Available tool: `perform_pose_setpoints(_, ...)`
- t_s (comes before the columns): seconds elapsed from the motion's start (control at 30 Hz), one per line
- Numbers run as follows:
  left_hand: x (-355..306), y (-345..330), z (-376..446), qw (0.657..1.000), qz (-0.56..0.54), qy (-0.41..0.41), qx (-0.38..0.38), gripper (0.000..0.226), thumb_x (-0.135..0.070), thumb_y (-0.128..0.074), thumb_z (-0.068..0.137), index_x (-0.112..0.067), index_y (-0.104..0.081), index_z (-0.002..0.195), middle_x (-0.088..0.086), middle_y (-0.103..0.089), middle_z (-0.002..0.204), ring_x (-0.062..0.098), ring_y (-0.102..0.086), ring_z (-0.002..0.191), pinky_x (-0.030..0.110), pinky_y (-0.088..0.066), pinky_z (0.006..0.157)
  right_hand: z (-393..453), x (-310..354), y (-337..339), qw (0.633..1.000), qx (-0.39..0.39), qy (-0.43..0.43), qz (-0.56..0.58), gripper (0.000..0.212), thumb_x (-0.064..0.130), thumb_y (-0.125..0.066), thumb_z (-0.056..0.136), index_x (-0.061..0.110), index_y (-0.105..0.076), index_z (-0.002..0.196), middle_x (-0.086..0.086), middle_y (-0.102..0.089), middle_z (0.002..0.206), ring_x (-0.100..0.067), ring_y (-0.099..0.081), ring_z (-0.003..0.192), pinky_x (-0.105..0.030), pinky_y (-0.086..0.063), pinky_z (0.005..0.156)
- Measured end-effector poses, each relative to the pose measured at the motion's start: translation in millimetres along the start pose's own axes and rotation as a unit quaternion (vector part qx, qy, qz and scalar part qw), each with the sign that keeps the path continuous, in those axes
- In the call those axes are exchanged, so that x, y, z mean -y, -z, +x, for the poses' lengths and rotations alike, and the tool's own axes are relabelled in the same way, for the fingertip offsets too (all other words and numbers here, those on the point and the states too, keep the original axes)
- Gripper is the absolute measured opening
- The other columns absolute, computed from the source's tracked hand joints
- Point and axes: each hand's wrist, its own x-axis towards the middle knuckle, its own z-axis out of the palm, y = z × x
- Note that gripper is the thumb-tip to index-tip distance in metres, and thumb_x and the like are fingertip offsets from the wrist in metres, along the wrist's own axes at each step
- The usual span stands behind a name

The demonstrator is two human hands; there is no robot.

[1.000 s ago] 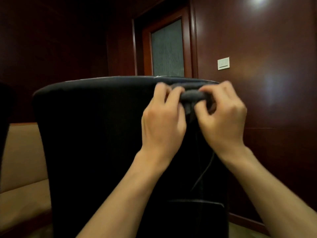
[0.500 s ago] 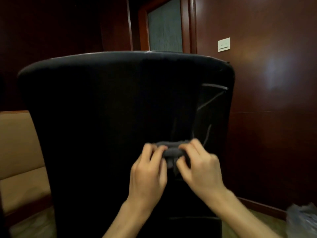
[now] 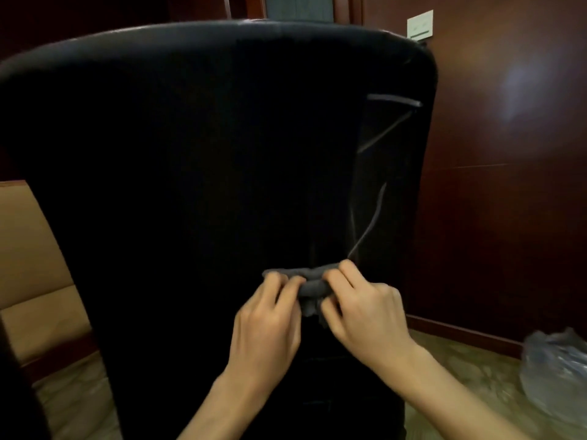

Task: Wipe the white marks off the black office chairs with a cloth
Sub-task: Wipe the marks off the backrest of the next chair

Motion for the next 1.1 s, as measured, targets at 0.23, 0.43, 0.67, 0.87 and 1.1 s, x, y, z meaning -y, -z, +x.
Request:
perform_pose_setpoints(0.23, -17, 44, 93, 0.987, -0.004, -0.021, -0.161, 0.033, -0.006, -0.051, 0.089, 0.004, -0.067, 0.115, 0.02, -0.059, 0.101, 0.028, -0.06, 0.088, 0.035, -0.05, 0.077, 87, 2, 49, 0.985, -0.173, -0.013, 0.007, 0.024, 0.026, -0.054, 0.085, 0.011, -0.068, 0.098, -0.012, -0.064, 0.099, -0.038, -0.061, 0.055, -0.042, -0.049, 0.042)
perform_pose_setpoints(0.43, -7, 34, 87, 0.992, 0.026, -0.018, -0.12, 0.034, -0.007, -0.051, 0.089, 0.002, -0.065, 0.119, 0.018, -0.058, 0.106, 0.031, -0.062, 0.084, 0.039, -0.052, 0.072, 85, 5, 35, 0.991, -0.12, 0.0, -0.055, 0.027, 0.028, -0.051, 0.084, 0.014, -0.066, 0.1, -0.011, -0.062, 0.098, -0.037, -0.057, 0.051, -0.036, -0.042, 0.039)
perform_pose_setpoints(0.67, 9, -3, -16, 1.0, 0.002, -0.015, 0.015, 0.03, -0.011, -0.048, 0.091, -0.003, -0.061, 0.117, 0.011, -0.059, 0.1, 0.03, -0.065, 0.08, 0.042, -0.057, 0.064, -9, 6, -8, 0.999, 0.032, 0.032, -0.022, 0.02, 0.029, -0.054, 0.081, 0.017, -0.066, 0.092, -0.003, -0.062, 0.091, -0.024, -0.059, 0.048, -0.034, -0.041, 0.035)
perform_pose_setpoints(0.87, -6, 31, 56, 0.996, -0.014, 0.019, -0.082, 0.032, -0.011, -0.051, 0.09, -0.002, -0.065, 0.116, 0.014, -0.057, 0.105, 0.03, -0.063, 0.084, 0.041, -0.054, 0.07, 57, 8, 23, 0.995, -0.094, -0.019, -0.022, 0.021, 0.026, -0.054, 0.085, 0.012, -0.066, 0.096, -0.008, -0.062, 0.094, -0.034, -0.058, 0.054, -0.035, -0.045, 0.04)
perform_pose_setpoints(1.1, 2, -12, -21, 1.0, 0.002, 0.009, 0.0, 0.034, -0.013, -0.047, 0.09, -0.003, -0.063, 0.118, 0.013, -0.057, 0.106, 0.031, -0.064, 0.082, 0.038, -0.056, 0.067, -20, 5, -19, 1.0, -0.007, -0.01, -0.02, 0.021, 0.028, -0.053, 0.082, 0.015, -0.064, 0.094, -0.006, -0.06, 0.092, -0.029, -0.058, 0.051, -0.034, -0.042, 0.039)
